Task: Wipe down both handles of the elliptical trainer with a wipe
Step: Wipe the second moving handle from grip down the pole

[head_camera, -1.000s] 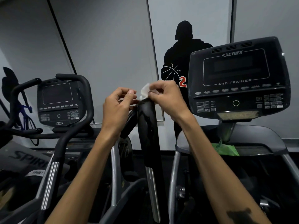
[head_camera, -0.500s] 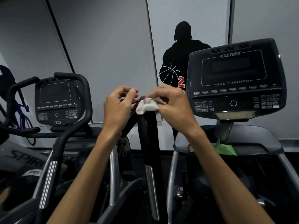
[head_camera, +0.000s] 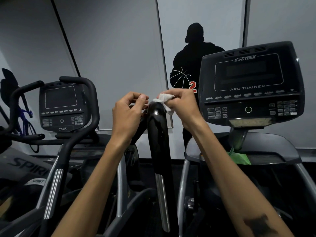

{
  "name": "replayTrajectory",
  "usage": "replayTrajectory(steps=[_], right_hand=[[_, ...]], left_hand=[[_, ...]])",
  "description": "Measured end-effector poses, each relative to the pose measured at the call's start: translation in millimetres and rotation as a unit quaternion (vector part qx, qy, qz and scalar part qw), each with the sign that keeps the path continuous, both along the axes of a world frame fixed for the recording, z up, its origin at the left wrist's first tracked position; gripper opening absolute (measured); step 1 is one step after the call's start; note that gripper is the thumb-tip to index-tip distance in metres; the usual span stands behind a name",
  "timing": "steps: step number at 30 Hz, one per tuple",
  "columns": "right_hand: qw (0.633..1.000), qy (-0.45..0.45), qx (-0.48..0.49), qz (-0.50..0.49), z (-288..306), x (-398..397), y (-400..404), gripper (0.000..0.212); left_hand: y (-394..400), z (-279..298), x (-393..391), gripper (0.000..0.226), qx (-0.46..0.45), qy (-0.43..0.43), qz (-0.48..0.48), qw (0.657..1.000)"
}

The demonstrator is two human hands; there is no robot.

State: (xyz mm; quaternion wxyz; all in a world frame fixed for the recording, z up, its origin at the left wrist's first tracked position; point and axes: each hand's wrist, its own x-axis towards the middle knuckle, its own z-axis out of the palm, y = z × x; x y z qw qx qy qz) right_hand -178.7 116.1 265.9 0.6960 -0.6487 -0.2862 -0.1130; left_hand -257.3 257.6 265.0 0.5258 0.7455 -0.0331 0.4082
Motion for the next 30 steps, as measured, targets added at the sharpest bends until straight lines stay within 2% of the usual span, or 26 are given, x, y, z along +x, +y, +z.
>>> replayTrajectory(steps=[4,9,11,13,16,19,22,25,30], right_hand=[[0.997,0.062,-0.041,0.038,14,21,24,0.024],[0.992,-0.004,-0.095,0.081,19,20,1,0.020],[0.988,-0.017,-0.125,0.091,23,23,-3,0.027],[0.981,-0.017,-0.184,0.059,31,31,8,0.036],[0.941,-0.066,-0.331,0.013,53,31,33,0.038],[0.864,-0.150,-0.480,0.017,72,15,50,0.024],[0.799,-0.214,-0.562,-0.001,79,-3,60,0.019],[0.778,-0.240,-0.580,-0.020,78,-16,56,0.013],[0.783,-0.254,-0.567,-0.033,82,-27,42,0.011]], left_hand=[[3,3,-6,0.014,0.018,0.009,-0.009,1.000],[29,0,-16,0.012,0.024,0.013,0.021,0.999],[35,-1,-15,0.013,0.019,0.017,0.032,0.999],[37,-3,-11,0.015,0.012,0.026,0.034,0.999],[34,-4,-4,0.016,0.007,0.032,0.026,0.999],[34,-4,-1,0.017,-0.008,0.029,0.038,0.999],[34,-6,1,0.016,-0.013,0.031,0.048,0.998],[31,-8,1,0.018,-0.008,0.040,0.045,0.998],[35,-6,-1,0.015,-0.008,0.026,0.040,0.999]])
